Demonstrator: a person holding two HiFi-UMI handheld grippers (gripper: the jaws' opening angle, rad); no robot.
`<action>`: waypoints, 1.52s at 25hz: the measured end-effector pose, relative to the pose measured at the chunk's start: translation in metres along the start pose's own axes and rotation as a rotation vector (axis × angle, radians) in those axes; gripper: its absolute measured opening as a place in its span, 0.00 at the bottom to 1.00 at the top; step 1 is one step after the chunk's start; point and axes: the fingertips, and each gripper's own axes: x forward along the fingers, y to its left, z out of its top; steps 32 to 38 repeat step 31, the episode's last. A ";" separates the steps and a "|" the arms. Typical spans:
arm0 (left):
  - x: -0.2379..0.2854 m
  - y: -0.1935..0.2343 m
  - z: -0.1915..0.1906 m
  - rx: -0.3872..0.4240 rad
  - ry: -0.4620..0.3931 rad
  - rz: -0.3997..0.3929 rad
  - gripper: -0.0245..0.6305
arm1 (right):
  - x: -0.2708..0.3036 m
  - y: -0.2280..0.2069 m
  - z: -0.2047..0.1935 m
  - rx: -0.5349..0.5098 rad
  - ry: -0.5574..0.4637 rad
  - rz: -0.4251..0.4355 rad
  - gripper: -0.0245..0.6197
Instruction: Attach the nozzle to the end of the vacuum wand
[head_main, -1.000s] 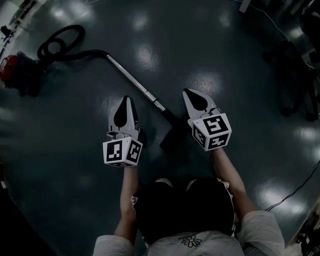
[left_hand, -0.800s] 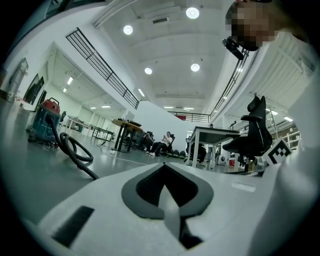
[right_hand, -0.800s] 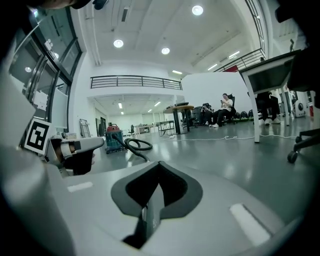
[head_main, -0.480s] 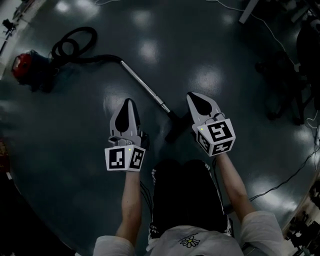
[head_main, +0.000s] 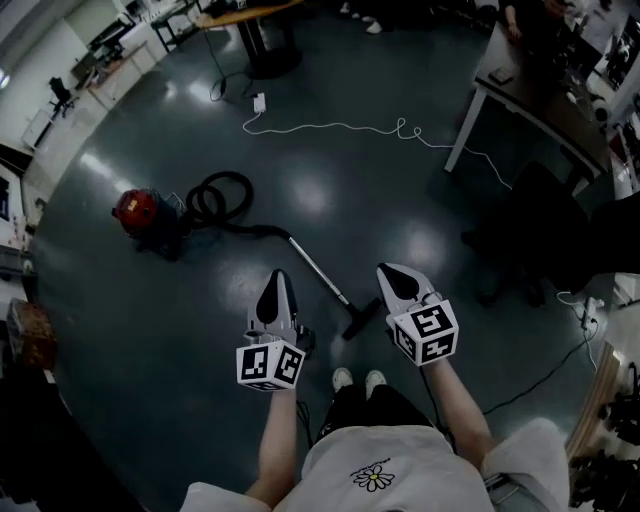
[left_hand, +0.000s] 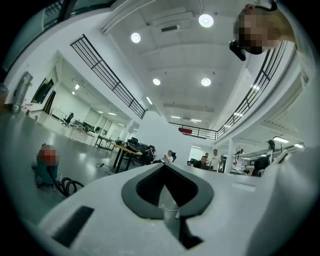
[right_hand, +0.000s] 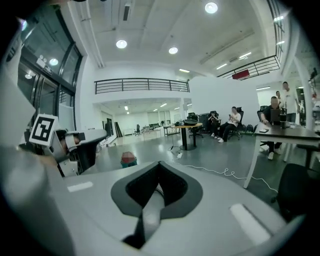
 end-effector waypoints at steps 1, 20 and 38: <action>-0.008 -0.012 0.023 0.004 -0.007 -0.007 0.04 | -0.018 0.007 0.025 0.013 -0.022 0.003 0.05; -0.059 -0.070 0.075 0.060 -0.094 -0.143 0.04 | -0.113 0.034 0.092 -0.015 -0.275 -0.041 0.05; -0.084 -0.078 0.068 0.044 -0.107 -0.159 0.04 | -0.121 0.056 0.088 -0.044 -0.289 0.010 0.05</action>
